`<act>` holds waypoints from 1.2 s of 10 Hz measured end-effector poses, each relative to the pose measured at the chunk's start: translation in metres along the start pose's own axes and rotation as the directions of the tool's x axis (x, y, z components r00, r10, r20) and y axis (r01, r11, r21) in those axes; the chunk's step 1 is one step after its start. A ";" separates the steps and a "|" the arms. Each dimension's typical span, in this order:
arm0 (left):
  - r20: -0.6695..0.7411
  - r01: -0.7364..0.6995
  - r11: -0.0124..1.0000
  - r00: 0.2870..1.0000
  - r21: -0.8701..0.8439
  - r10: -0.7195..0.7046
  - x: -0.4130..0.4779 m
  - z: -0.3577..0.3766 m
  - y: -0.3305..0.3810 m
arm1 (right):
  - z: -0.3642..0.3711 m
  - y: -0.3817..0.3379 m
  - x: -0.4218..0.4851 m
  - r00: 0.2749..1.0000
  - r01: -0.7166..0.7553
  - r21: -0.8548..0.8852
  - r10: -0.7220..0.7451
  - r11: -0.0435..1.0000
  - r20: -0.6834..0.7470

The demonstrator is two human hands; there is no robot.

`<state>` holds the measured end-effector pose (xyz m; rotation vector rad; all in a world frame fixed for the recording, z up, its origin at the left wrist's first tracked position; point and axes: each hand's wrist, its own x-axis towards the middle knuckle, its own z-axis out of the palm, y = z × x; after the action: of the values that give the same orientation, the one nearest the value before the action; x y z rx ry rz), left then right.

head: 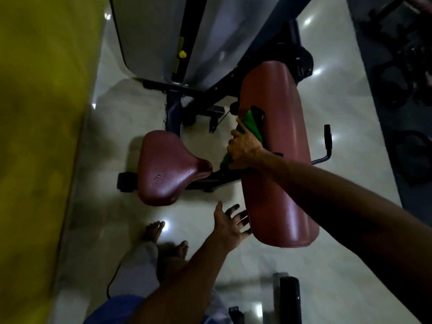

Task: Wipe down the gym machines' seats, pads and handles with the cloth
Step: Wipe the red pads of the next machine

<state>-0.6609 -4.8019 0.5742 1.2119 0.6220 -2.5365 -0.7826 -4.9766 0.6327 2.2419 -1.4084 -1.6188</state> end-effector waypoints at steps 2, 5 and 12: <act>0.018 -0.052 0.999 0.999 0.008 0.052 -0.009 -0.007 0.003 | 0.007 -0.049 -0.040 0.955 0.190 -0.055 -0.171 0.980 0.244; -0.035 -0.174 0.914 0.979 0.368 0.200 -0.043 -0.027 0.015 | 0.028 -0.088 -0.140 0.982 0.186 0.749 -0.134 0.636 -0.130; 0.108 -0.232 0.224 0.882 0.946 0.459 -0.093 -0.056 0.203 | -0.033 -0.213 -0.044 0.997 0.044 -0.038 0.041 -0.998 0.065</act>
<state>-0.4829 -4.9472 0.5621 1.6404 -1.2987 -2.2561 -0.6237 -4.8366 0.5729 -0.0031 1.1929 -1.0703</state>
